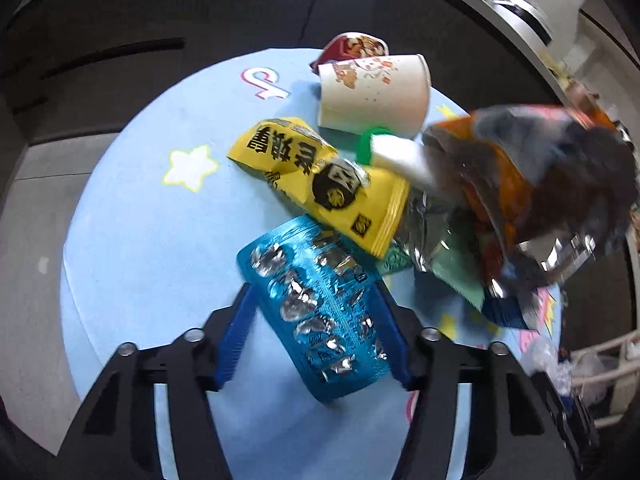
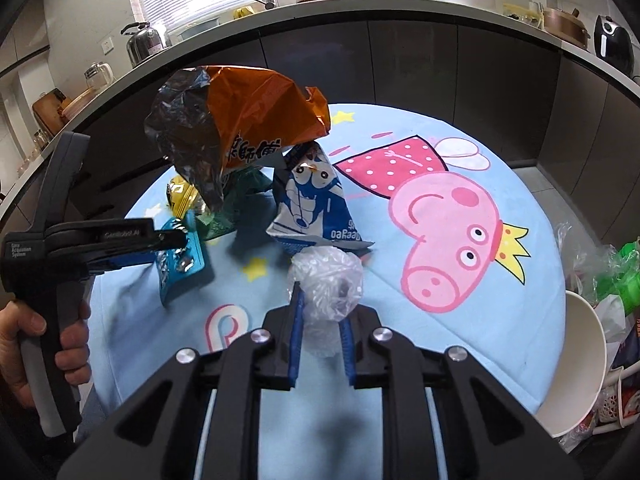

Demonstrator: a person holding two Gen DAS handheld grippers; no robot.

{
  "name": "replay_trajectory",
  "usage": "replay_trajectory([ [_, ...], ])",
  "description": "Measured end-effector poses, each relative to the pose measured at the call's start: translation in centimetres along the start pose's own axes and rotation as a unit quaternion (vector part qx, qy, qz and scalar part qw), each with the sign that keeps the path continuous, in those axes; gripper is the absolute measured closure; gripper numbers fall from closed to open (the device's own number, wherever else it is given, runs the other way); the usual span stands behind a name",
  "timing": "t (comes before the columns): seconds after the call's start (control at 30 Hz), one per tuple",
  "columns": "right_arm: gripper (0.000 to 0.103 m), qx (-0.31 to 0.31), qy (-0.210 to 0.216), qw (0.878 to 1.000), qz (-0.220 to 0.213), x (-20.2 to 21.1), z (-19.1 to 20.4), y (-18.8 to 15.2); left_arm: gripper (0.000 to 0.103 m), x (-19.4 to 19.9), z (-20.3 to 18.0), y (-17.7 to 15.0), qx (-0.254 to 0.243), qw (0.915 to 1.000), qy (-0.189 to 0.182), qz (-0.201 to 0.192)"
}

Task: Collect trash
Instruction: 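Grasp the blue blister pack with the left gripper while right holds the bag, then carry both items to the white bin and release them from both grippers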

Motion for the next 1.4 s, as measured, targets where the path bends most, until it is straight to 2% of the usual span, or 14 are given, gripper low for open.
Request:
replay_trajectory([
  [0.07, 0.084, 0.002, 0.004, 1.0, -0.002, 0.1, 0.3, 0.0, 0.062, 0.4, 0.3, -0.5, -0.01, 0.9998, -0.017, 0.005],
  [0.2, 0.084, 0.004, 0.008, 1.0, -0.005, 0.4, 0.9, 0.0, 0.063, 1.7, 0.2, -2.5, -0.039, 0.9955, -0.081, 0.03],
  [0.23, 0.083, 0.005, 0.008, 1.0, -0.005, 0.5, 1.0, 0.0, 0.057, 2.0, -0.2, -3.1, -0.044, 0.9942, -0.091, 0.036],
  [0.27, 0.083, 0.005, 0.009, 1.0, -0.006, 0.6, 1.0, 0.0, 0.039, 2.3, -0.2, -3.4, -0.044, 0.9938, -0.095, 0.038],
  [0.33, 0.082, 0.003, 0.009, 1.0, -0.007, 0.7, 1.1, -0.1, 0.016, 2.7, 0.6, -3.4, -0.012, 0.9969, -0.073, 0.029],
  [0.47, 0.081, 0.002, 0.013, 1.0, -0.012, 0.9, 1.4, -0.2, 0.013, 2.5, 1.1, -1.2, 0.042, 0.9989, -0.017, 0.008],
  [0.6, 0.078, 0.004, 0.016, 1.0, -0.018, 1.4, 1.7, 0.0, 0.013, 0.5, 0.5, -0.1, 0.027, 0.995, 0.096, 0.003],
  [0.83, 0.077, -0.004, 0.016, 0.999, -0.032, 2.5, 1.2, 0.2, 0.012, -0.9, -0.5, -0.8, -0.012, 0.9872, 0.159, -0.008],
  [0.9, 0.077, -0.007, 0.016, 0.999, -0.035, 2.7, 1.1, 0.3, 0.017, -0.6, -0.4, -1.0, -0.018, 0.9882, 0.152, -0.012],
  [0.97, 0.077, -0.009, 0.017, 0.999, -0.037, 2.9, 1.0, 0.3, 0.036, 0.5, -0.5, -1.5, -0.042, 0.9898, 0.134, -0.024],
  [1.03, 0.077, -0.011, 0.018, 0.999, -0.039, 3.0, 1.0, 0.3, 0.037, 1.0, -0.3, -2.1, -0.066, 0.9917, 0.108, -0.021],
  [1.23, 0.077, -0.015, 0.022, 0.999, -0.041, 3.1, 1.0, 0.2, 0.032, 2.1, 1.1, -3.4, -0.069, 0.9976, 0.004, 0.006],
  [1.3, 0.077, -0.015, 0.024, 0.999, -0.041, 3.0, 1.1, 0.3, 0.018, 2.0, 1.6, -3.5, -0.053, 0.9985, -0.003, 0.014],
  [1.4, 0.077, -0.012, 0.024, 0.999, -0.04, 2.9, 1.4, 0.3, 0.018, 1.8, 1.3, -3.5, -0.06, 0.9981, 0.012, 0.007],
])
Point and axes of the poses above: each gripper's, at about its wrist camera, not at the fingertips, and x roughly against the way its jaws point, z to its left, y to its top, the point moved 10 cm from there along -x, roughly the way its jaws point, and after that the axes turned 12 degrees about y, right-handed, at the moved point
